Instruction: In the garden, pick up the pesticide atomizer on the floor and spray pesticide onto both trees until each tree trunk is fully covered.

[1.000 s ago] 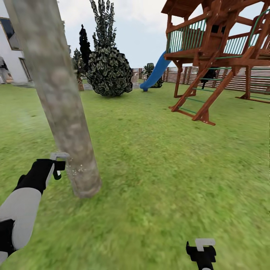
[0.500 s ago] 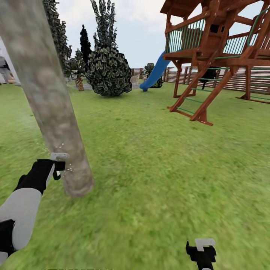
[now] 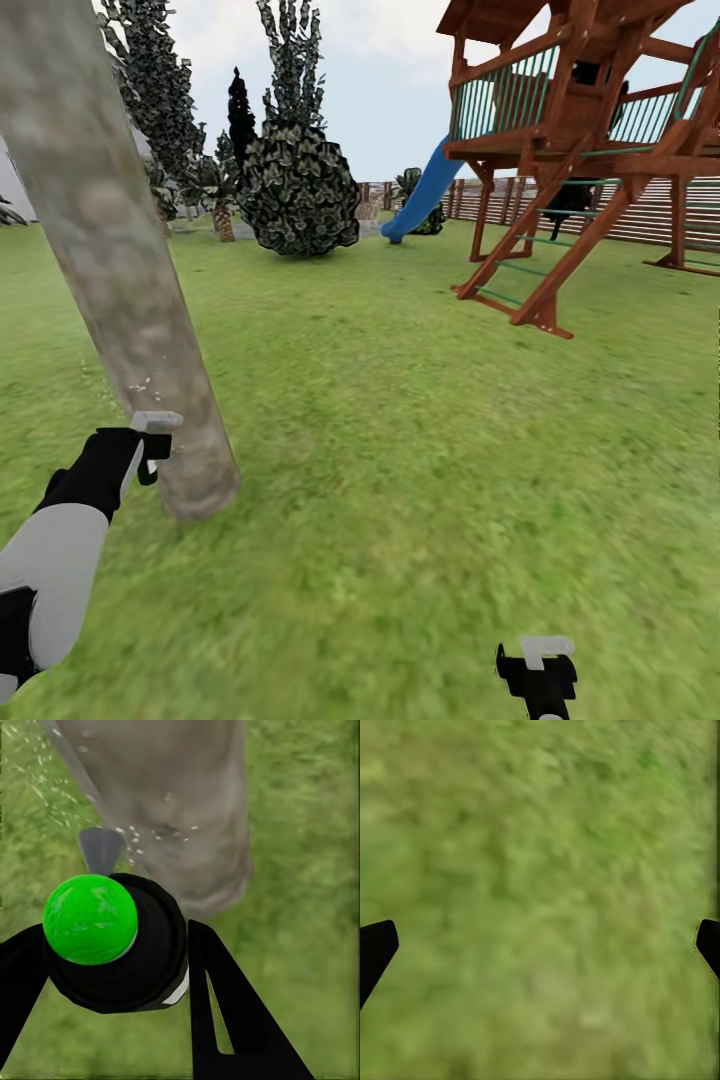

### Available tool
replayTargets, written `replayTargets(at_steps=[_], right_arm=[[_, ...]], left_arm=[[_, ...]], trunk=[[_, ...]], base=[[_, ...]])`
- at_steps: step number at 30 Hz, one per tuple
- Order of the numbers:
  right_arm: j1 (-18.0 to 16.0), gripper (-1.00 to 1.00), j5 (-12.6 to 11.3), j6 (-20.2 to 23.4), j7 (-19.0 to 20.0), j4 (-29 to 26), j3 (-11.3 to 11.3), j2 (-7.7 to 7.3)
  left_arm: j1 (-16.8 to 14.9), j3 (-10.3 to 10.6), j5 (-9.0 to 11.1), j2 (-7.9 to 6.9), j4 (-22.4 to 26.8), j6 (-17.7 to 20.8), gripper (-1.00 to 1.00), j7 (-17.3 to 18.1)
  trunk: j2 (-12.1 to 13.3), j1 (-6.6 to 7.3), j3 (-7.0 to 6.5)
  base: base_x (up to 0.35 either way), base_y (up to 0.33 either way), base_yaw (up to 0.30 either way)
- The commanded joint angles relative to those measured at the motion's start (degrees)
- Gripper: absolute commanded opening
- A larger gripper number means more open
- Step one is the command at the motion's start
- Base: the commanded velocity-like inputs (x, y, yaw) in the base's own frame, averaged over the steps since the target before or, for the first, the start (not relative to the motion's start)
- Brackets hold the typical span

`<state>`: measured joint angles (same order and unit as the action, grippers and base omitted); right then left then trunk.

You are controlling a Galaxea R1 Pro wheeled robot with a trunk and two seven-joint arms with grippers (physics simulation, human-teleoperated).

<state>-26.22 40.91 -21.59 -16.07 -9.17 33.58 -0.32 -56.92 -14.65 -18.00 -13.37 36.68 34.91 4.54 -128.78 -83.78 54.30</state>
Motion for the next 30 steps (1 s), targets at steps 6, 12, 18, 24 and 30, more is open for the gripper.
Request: replayTargets(at_steps=[6,12,18,24,30], right_arm=[[-0.06,1.00,0.60,-0.25,-0.19,0.12,0.43,0.06],[-0.06,1.00,0.66,-0.21,-0.19,0.16,0.43,0.06],[-0.06,1.00,0.66,-0.21,-0.14,0.14,0.43,0.06],[-0.06,1.00,0.60,-0.29,-0.19,0.12,0.43,0.06],[-0.06,1.00,0.65,-0.30,-0.10,0.12,0.43,0.06]], left_arm=[[3.06,-0.81,-0.37,-1.50,0.47,0.16,-1.00,0.39],[3.13,-0.53,-0.33,-0.99,0.57,0.07,-1.00,0.30],[4.69,-0.92,-0.37,-1.44,0.49,-0.34,-1.00,0.28],[7.35,-1.08,2.05,0.42,-0.75,-1.72,-1.00,-5.33],[9.11,-1.08,3.65,2.58,-1.74,-6.40,-1.00,-8.84]], trunk=[[-0.03,0.01,0.05],[-0.03,0.01,0.05],[-0.03,0.01,0.05],[-0.03,0.01,0.05],[-0.03,0.01,0.05]], base=[[0.023,-0.273,0.155],[0.104,-0.270,0.253],[0.174,-0.244,0.024],[0.134,-0.248,0.207],[0.107,-0.256,0.092]])
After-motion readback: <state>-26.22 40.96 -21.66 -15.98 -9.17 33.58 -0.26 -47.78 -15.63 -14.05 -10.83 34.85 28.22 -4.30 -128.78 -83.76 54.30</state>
